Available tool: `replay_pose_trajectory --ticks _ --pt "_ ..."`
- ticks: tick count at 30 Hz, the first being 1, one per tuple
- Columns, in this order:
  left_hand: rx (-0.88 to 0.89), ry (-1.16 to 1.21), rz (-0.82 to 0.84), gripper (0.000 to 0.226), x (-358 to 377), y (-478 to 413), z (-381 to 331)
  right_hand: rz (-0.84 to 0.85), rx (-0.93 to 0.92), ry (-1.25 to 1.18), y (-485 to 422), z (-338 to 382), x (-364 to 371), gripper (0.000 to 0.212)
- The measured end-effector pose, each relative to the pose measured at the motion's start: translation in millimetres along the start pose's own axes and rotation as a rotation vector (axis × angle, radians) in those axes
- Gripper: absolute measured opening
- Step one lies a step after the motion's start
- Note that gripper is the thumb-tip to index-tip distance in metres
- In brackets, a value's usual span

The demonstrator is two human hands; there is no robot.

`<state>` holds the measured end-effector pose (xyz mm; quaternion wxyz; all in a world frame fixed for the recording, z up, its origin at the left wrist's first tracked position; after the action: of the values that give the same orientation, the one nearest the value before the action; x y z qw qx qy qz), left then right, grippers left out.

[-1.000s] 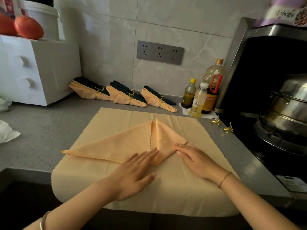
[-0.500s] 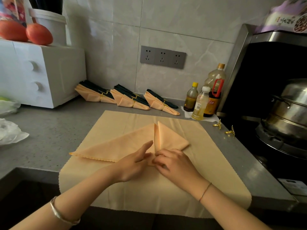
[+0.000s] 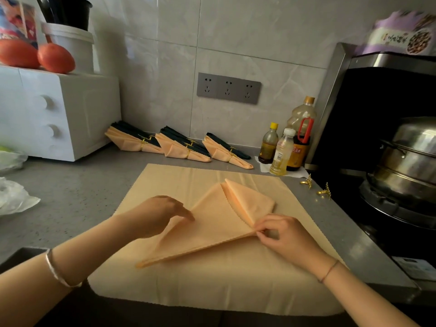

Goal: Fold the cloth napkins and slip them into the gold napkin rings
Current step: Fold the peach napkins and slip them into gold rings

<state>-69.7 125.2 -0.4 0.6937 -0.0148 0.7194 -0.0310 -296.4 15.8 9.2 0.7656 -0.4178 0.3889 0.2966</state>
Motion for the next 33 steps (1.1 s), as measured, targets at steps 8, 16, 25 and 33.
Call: replay_pose_trajectory --ticks 8,16,25,33 --pt "0.284 -0.235 -0.003 0.048 0.9 -10.9 -5.8 0.061 -0.071 0.092 13.3 -3.1 12.7 0.020" --pt "0.086 0.083 0.058 0.046 0.0 -22.4 13.9 0.000 -0.059 0.042 6.9 -5.0 18.8 0.017" --pt "-0.087 0.401 -0.018 0.019 -1.2 -67.3 25.9 -0.092 0.049 -0.097 -0.9 -15.3 20.1 0.024" --pt "-0.296 0.341 0.057 0.044 11.4 -88.6 23.6 -0.054 0.128 -0.180 -18.7 -30.9 12.3 0.028"
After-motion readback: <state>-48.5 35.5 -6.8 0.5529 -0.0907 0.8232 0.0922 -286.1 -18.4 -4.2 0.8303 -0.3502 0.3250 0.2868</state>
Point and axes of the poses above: each hand's wrist, its own y-axis away from the middle knuckle, its own x-axis out of the palm, z = x × y, the point moved 7 cm from there along -y, towards the middle knuckle, and after that the axes turned 2 degrees about x, right-handed, at the moved point
